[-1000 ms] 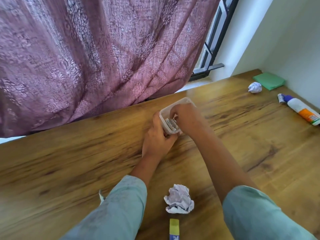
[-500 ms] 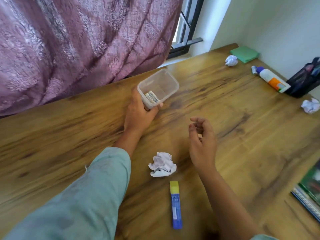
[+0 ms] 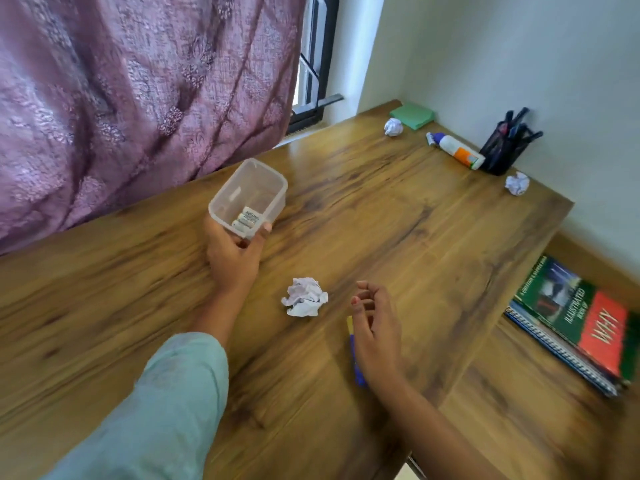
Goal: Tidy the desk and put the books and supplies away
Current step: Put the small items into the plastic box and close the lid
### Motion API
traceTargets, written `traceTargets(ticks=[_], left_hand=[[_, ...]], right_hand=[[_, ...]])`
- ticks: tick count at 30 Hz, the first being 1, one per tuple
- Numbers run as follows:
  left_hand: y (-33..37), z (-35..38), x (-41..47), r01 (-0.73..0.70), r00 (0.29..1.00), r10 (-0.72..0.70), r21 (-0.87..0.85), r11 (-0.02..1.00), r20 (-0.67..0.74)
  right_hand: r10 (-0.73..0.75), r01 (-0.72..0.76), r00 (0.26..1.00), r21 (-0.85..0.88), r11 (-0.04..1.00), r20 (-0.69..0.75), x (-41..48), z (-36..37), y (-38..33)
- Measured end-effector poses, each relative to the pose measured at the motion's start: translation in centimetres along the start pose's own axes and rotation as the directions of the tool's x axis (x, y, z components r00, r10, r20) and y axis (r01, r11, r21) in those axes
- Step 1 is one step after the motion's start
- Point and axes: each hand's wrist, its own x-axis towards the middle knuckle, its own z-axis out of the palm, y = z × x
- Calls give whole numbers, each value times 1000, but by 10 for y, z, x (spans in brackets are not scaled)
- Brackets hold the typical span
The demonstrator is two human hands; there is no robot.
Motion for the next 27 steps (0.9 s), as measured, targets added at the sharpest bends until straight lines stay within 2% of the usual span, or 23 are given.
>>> traceTargets(ticks=[3, 6, 10, 13, 15, 20, 23, 27], left_hand=[[-2, -20, -24, 26, 1000, -25, -19, 999, 16], [-3, -37, -45, 37, 998, -37, -6, 999, 41], [-3, -57, -65, 34, 997, -33, -16, 999, 63], [-8, -68, -72, 3, 997, -2, -9, 1000, 77], [-8, -73, -76, -9, 997, 8, 10, 1000, 82], [0, -67, -74, 77, 997, -78, 46, 996, 26], [11, -57, -62, 126, 992, -125, 57, 990, -21], [34, -27, -37, 62, 998, -61, 30, 998, -15]], right_hand=[[-73, 72, 997, -139, 988, -3, -3, 8, -1], [-43, 35, 999, -224, 974, -33, 11, 22, -1], [-33, 12, 997, -266, 964, -76, 43, 40, -2], [9, -21, 999, -275, 961, -45, 64, 48, -7], [22, -27, 1000, -253, 967, -22, 72, 50, -9], [120, -120, 992, -4, 993, -38, 82, 34, -8], [134, -134, 986, 8, 991, -103, 90, 14, 5], [166, -169, 984, -37, 985, -66, 107, -29, 24]])
